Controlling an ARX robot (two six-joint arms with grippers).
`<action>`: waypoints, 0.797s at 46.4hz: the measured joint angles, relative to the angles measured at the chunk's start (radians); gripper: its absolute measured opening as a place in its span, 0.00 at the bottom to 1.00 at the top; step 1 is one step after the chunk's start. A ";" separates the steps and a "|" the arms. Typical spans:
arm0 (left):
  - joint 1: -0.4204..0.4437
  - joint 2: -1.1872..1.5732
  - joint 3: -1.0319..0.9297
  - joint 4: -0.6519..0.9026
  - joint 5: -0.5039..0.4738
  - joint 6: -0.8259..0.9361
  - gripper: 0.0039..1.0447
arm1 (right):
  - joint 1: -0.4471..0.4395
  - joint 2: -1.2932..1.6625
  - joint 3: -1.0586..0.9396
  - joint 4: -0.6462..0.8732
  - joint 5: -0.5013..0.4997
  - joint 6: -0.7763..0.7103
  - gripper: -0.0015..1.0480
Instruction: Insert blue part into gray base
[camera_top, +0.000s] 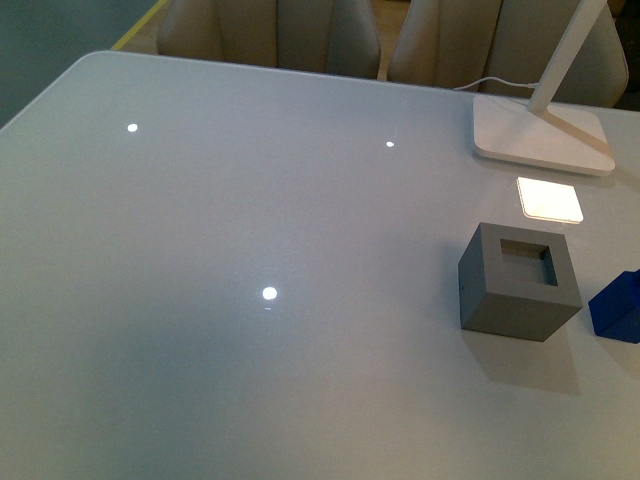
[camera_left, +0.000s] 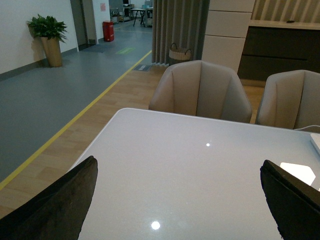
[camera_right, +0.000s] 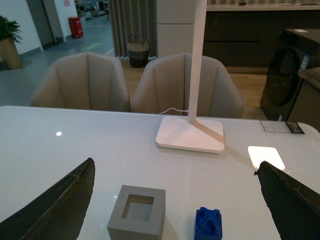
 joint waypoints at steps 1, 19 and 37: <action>0.000 0.000 0.000 0.000 0.000 0.000 0.93 | 0.000 0.000 0.000 0.000 0.000 0.000 0.91; 0.000 0.000 0.000 0.000 0.000 0.000 0.93 | 0.000 0.000 0.000 0.000 0.000 0.000 0.91; 0.000 0.000 0.000 0.000 0.000 0.000 0.93 | 0.073 0.399 0.184 -0.287 0.206 0.080 0.91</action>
